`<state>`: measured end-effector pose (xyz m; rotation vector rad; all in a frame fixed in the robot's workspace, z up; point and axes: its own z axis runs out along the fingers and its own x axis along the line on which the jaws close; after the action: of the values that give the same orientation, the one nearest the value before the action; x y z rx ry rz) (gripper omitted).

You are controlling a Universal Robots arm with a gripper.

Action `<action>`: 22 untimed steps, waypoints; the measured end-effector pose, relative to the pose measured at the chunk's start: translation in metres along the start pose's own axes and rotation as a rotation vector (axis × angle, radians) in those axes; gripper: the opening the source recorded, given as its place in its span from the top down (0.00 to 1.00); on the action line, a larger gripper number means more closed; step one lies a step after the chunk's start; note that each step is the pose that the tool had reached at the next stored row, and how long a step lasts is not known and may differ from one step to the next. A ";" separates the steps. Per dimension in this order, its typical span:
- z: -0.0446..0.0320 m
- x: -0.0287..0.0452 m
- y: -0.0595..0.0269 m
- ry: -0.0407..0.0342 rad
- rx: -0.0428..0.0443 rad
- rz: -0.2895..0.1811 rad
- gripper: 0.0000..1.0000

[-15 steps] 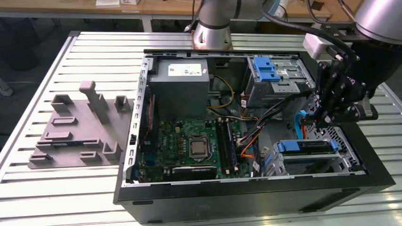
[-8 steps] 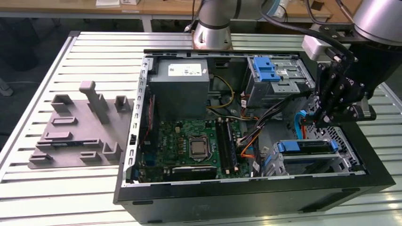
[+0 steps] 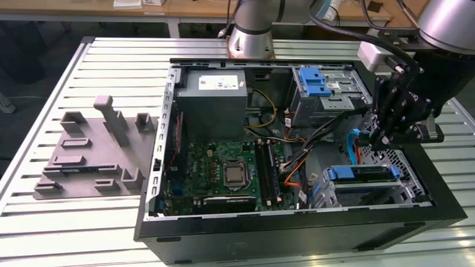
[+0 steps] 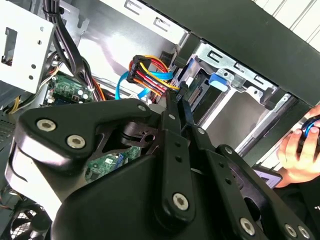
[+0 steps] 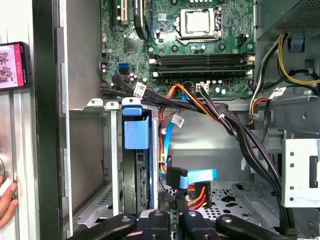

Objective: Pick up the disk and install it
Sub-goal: 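Insert the first disk wire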

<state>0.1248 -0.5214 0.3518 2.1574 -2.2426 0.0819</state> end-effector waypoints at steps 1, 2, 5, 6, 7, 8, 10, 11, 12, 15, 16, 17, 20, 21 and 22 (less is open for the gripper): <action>0.0003 0.0007 0.0000 0.0002 -0.0018 0.000 0.84; 0.0008 0.0020 0.0000 0.0003 -0.0034 0.000 0.84; 0.0043 0.0101 -0.0003 0.0002 -0.0062 0.000 0.84; 0.0056 0.0133 -0.0004 0.0003 -0.0068 0.000 0.84; 0.0072 0.0168 -0.0006 0.0003 -0.0074 0.000 0.84; 0.0085 0.0195 -0.0007 0.0004 -0.0079 0.000 0.84; 0.0101 0.0220 -0.0007 0.0005 -0.0088 -0.001 0.84; 0.0107 0.0220 -0.0007 0.0002 -0.0098 -0.001 0.84; 0.0110 0.0220 -0.0008 0.0005 -0.0127 0.000 0.84; 0.0126 0.0220 -0.0007 0.0012 -0.0298 0.008 0.84; 0.0130 0.0219 -0.0007 0.0015 -0.0339 0.011 0.84; 0.0131 0.0220 -0.0008 0.0019 -0.0358 0.013 0.84; 0.0136 0.0220 -0.0007 0.0016 -0.0364 0.021 0.84; 0.0139 0.0220 -0.0008 0.0015 -0.0370 0.031 0.84; 0.0143 0.0219 -0.0008 0.0015 -0.0376 0.042 0.84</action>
<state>0.1249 -0.5441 0.3389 2.0911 -2.2704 0.0419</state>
